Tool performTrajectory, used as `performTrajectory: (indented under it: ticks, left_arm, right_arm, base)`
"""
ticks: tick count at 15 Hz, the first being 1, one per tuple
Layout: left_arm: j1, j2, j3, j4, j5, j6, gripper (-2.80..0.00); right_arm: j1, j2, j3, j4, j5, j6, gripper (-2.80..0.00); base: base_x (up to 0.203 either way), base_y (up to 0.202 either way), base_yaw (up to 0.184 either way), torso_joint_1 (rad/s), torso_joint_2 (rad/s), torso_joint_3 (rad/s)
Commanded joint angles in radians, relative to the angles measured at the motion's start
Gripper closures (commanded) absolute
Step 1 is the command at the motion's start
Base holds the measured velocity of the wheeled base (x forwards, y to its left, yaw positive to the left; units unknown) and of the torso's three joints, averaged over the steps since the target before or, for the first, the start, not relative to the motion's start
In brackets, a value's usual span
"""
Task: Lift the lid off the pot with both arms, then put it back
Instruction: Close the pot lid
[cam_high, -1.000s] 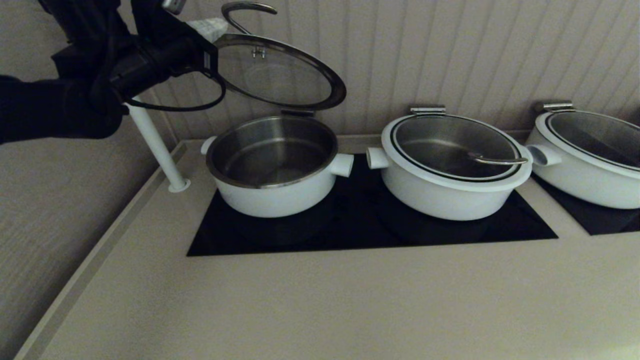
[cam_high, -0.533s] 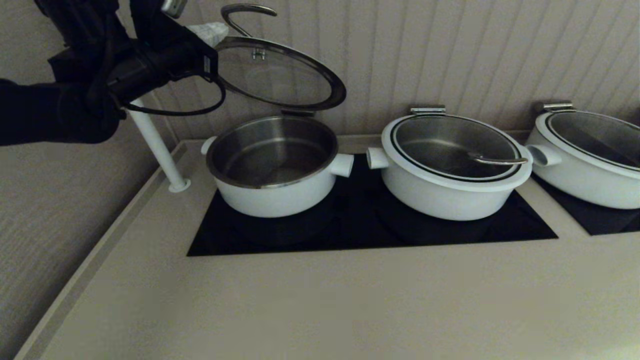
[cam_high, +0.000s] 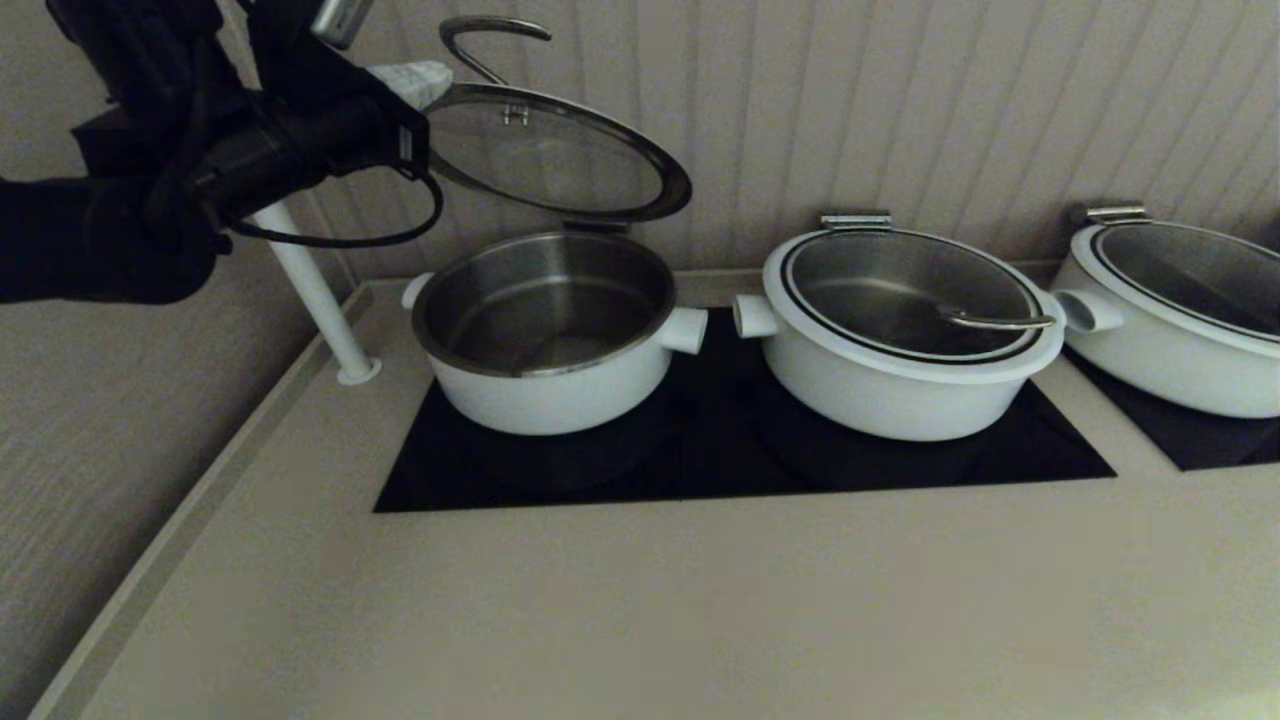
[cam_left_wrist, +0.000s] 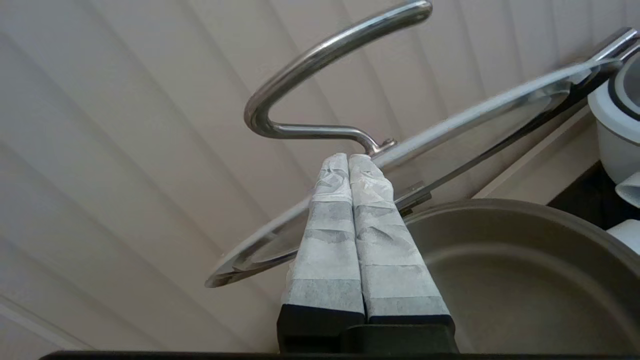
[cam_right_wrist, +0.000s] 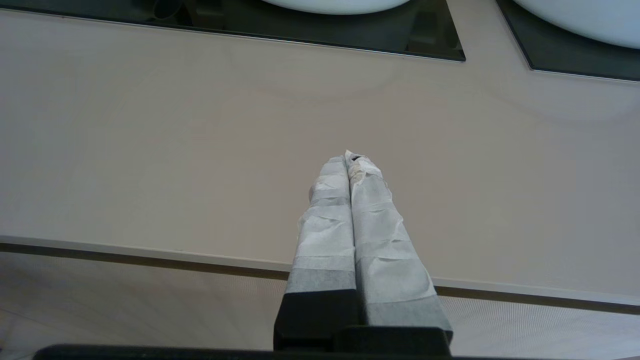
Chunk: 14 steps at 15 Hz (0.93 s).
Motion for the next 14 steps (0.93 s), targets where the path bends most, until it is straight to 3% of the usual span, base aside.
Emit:
performTrajectory:
  ticks: [1, 5, 14]
  left_arm:
    - [0.000, -0.016, 0.016, -0.007, -0.002, 0.002, 0.00]
    - [0.000, -0.037, 0.039, -0.011, -0.002, 0.005, 0.00]
    - [0.008, 0.026, -0.081, -0.012, -0.003, 0.033, 0.00]
  right_arm:
    - [0.000, 0.002, 0.000, 0.000, 0.001, -0.001, 0.00]
    - [0.000, 0.002, 0.000, 0.000, 0.001, -0.001, 0.00]
    - [0.000, 0.002, 0.000, 0.000, 0.001, -0.001, 0.00]
  base:
    - [0.000, 0.000, 0.000, 0.000, 0.00, 0.000]
    - [0.000, 0.000, 0.000, 0.000, 0.00, 0.000]
    - [0.000, 0.000, 0.000, 0.000, 0.00, 0.000]
